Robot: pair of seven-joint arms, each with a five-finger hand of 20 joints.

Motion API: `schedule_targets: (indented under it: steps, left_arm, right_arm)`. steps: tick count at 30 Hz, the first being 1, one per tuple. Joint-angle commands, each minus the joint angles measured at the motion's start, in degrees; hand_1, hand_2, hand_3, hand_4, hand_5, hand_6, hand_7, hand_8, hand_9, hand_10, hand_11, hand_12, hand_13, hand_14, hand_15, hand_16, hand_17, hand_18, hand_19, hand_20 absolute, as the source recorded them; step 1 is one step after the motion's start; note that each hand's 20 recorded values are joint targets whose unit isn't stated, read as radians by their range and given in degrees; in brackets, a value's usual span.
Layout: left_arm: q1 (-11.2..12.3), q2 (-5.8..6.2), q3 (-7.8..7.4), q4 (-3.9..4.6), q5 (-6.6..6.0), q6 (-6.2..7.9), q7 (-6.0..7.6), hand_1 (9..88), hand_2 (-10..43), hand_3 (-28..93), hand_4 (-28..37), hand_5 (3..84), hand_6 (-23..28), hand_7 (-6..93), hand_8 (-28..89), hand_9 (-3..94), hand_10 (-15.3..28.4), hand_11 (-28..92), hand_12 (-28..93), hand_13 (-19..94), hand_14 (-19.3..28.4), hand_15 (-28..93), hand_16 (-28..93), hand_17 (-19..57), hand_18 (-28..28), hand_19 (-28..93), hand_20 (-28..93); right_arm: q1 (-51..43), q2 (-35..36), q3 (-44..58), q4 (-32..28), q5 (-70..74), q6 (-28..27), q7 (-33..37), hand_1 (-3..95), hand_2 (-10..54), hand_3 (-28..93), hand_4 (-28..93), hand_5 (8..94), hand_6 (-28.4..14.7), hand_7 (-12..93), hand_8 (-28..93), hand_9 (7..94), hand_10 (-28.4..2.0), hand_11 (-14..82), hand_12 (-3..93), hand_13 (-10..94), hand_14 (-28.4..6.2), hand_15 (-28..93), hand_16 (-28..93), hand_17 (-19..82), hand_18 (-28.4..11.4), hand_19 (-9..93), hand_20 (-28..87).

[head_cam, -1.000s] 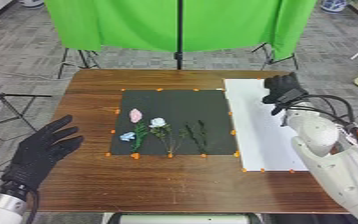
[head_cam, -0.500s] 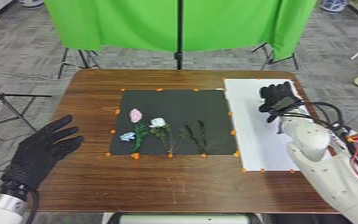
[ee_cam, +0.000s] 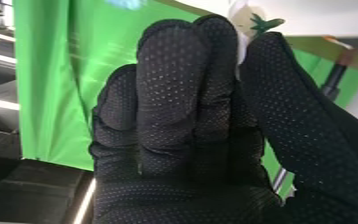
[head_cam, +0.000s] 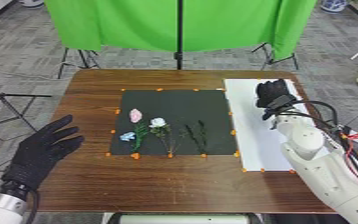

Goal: Arrange flowers

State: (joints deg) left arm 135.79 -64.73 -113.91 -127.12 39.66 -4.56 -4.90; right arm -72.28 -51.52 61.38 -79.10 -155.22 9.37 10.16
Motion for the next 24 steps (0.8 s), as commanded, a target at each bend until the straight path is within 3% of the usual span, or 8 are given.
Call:
schedule_targets:
  steps: [1,9,24]
  left_arm:
    - [0.5,-0.47,-0.04,0.15,0.16,-0.24,-0.59,26.1,-0.1,71,-26.1,33.7,1.8,24.9,-12,29.6,12.8,31,14,27,15.8,47,-2,-7.4,23.3,54,10]
    - [0.2,-0.32,0.55,0.22,0.23,-0.28,-0.69,26.1,-0.1,71,-26.1,33.7,1.8,25.1,-12,29.7,12.8,31,14,27,15.8,47,-2,-7.4,23.3,54,10]
    - [-1.1,-0.19,1.06,0.76,0.17,-0.28,-1.55,26.1,-0.2,71,-26.2,33.8,1.9,24.9,-12,29.8,12.9,31,14,27,15.8,47,-2,-7.4,23.3,54,10]
  right_arm:
    - [0.0,-2.9,-1.4,-8.5,2.5,-0.3,-5.1,48.9,-8.6,82,-28,73.7,2.7,42,-13,87.2,-2.2,25.1,45.1,85,0.4,47,32,31,-16.4,78,42]
    - [0.7,-6.6,-5.4,-14.8,4.3,-2.0,-11.9,48.7,-8.7,82,-28,73.6,2.7,42,-12,87.2,-2.1,24.6,45.7,85,0.5,47,32,31,-16.4,78,42]
    - [2.5,-11.5,-11.9,-11.9,1.3,-5.0,-14.9,48.9,-8.5,81,-28,73.0,2.8,42,-13,86.9,-2.0,23.9,46.0,84,0.5,47,33,31,-16.2,78,42]
